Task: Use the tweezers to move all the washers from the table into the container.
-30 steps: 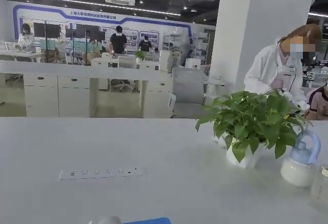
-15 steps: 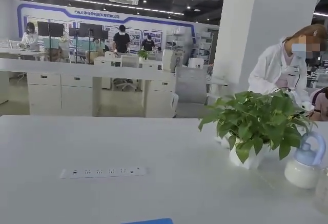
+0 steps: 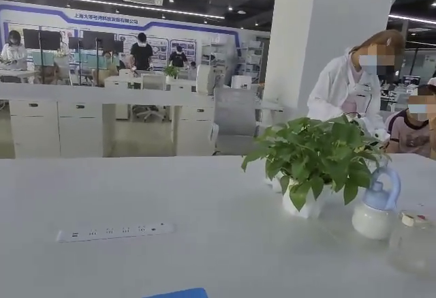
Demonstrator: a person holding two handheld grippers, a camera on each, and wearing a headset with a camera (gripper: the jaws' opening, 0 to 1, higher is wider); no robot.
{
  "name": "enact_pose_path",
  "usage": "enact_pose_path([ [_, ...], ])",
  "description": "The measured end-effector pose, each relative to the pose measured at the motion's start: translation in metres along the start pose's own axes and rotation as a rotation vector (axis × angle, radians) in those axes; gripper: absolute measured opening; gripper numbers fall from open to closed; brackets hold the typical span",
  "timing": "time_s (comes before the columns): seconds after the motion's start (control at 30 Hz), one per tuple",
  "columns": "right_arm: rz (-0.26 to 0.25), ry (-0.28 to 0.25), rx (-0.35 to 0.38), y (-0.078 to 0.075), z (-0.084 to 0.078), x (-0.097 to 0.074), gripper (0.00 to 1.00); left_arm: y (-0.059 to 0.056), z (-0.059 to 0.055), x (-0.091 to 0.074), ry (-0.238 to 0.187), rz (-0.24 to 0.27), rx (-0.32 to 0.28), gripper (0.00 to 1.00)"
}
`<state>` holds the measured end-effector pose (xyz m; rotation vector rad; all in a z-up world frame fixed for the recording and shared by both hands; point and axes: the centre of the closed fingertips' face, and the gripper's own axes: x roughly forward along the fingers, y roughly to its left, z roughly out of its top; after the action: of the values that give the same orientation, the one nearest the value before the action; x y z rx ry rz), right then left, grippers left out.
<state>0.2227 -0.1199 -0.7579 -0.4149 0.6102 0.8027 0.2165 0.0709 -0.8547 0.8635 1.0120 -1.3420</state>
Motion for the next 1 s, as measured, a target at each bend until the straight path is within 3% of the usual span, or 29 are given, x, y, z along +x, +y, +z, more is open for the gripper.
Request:
enact_pose_path([
  [0.3, 0.021, -0.022, 0.018, 0.012, -0.009, -0.008, 0.59, 0.000, -0.013, 0.003, 0.091, 0.024, -0.029, 0.00],
  [0.37, 0.025, -0.026, 0.019, 0.012, -0.008, -0.009, 0.60, -0.002, -0.014, 0.003, 0.097, 0.011, -0.062, 0.00],
  [0.53, 0.031, -0.069, 0.039, 0.007, 0.001, -0.015, 0.62, -0.005, -0.020, 0.007, 0.135, 0.021, -0.070, 0.00],
  [0.7, 0.058, -0.105, 0.041, 0.010, 0.010, -0.014, 0.62, -0.004, -0.019, 0.005, 0.146, 0.038, -0.088, 0.00],
  [0.83, 0.086, -0.130, 0.052, 0.014, 0.014, -0.010, 0.62, -0.011, -0.018, 0.005, 0.109, 0.052, -0.158, 0.04],
  [0.93, 0.095, -0.150, 0.080, 0.016, 0.017, -0.007, 0.63, -0.022, -0.019, 0.001, 0.058, 0.061, -0.254, 0.15],
  [1.0, 0.099, -0.179, 0.111, 0.016, 0.021, -0.006, 0.63, -0.026, -0.016, -0.004, 0.000, 0.078, -0.293, 0.20],
])
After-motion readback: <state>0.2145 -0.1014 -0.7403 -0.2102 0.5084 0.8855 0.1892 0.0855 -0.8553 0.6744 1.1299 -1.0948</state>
